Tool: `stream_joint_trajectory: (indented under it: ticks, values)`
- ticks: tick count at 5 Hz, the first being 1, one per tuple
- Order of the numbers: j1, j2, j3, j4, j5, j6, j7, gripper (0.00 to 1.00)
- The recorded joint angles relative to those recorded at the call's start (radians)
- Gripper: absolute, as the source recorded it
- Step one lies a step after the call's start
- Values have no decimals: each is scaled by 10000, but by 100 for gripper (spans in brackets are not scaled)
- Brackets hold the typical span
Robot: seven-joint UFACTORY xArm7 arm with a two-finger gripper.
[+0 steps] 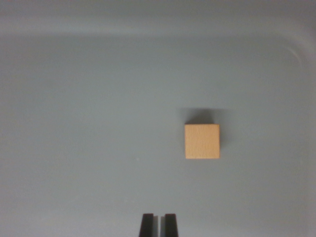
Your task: Push wooden cube
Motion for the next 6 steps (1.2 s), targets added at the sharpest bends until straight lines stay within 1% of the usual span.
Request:
stream_joint_trajectory:
  ticks: [1, 2, 3, 4, 5, 6]
  values:
    - [-26, 133, -29, -309, 27, -429, -97, 0]
    - [-26, 133, -29, -309, 27, -429, -97, 0]
    - [-52, 267, -58, -621, 54, -862, -195, 0]
    - [-52, 267, -58, -621, 54, -862, -195, 0]
    - [-80, 411, -88, -953, 83, -1323, -299, 0]
    - [-80, 411, -88, -953, 83, -1323, -299, 0]
